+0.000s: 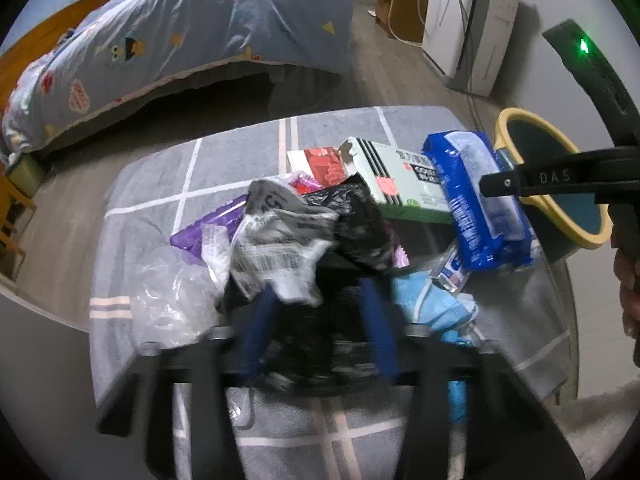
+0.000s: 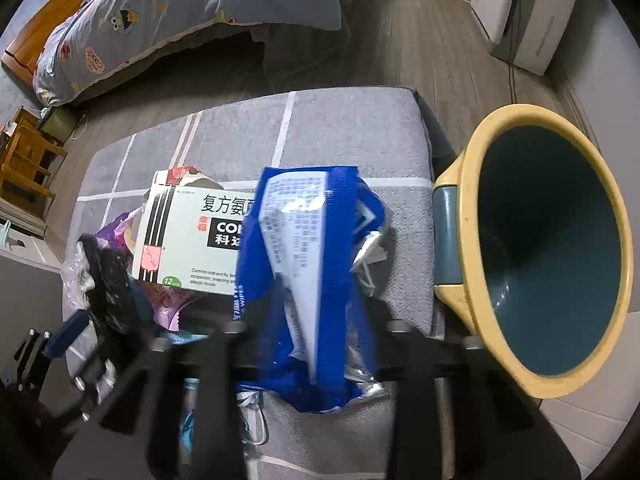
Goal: Collect trash
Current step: 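Grasp the blue wipes packet with the right tool while the left grasps the black bag, then carry the blue packet and black bag over the bin with both tools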
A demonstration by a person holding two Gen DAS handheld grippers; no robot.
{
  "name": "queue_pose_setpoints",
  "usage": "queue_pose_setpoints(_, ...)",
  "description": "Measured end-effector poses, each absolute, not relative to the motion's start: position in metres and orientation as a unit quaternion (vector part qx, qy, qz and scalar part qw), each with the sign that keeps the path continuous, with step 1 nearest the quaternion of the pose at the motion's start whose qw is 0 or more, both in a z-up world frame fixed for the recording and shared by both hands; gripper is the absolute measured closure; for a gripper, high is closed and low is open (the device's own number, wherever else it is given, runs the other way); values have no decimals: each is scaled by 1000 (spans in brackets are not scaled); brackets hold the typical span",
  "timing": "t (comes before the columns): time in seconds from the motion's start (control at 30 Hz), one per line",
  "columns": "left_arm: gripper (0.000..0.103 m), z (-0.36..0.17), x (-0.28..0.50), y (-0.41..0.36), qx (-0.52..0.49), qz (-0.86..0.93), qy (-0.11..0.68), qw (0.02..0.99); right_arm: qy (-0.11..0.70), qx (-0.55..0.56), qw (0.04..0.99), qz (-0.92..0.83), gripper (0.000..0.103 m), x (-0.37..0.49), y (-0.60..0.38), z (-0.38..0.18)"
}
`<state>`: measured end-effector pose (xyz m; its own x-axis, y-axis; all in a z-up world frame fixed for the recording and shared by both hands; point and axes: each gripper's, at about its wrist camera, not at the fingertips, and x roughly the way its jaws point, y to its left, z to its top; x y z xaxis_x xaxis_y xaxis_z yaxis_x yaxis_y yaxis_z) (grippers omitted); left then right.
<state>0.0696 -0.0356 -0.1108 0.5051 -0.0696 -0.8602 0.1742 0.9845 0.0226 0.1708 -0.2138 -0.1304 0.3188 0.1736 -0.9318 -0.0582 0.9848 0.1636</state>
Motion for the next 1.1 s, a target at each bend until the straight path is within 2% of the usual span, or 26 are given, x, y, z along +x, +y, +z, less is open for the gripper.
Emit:
queue_pose_setpoints(0.07, 76, -109, 70, -32, 53, -71, 492, 866, 574, 58, 813, 72, 80, 170, -217, -126)
queue_pose_setpoints(0.2, 88, -104, 71, -28, 58, -71, 484, 870, 562, 71, 820, 82, 84, 169, -220, -114)
queue_pose_setpoints(0.27, 98, -100, 70, -25, 54, -70, 479, 874, 549, 51, 830, 86, 85, 167, -217, -102)
queue_pose_setpoints(0.57, 99, -77, 69, -18, 42, -69, 449, 890, 496, 28, 861, 108, 85, 162, -219, -55)
queue_pose_setpoints(0.93, 101, 1, 65, -42, 63, -98, 347, 931, 444, 45, 888, 115, 85, 157, -264, 0)
queue_pose_setpoints(1.1, 101, 15, 76, -45, 44, -108, 341, 933, 444, 66, 888, 102, 85, 160, -294, -2)
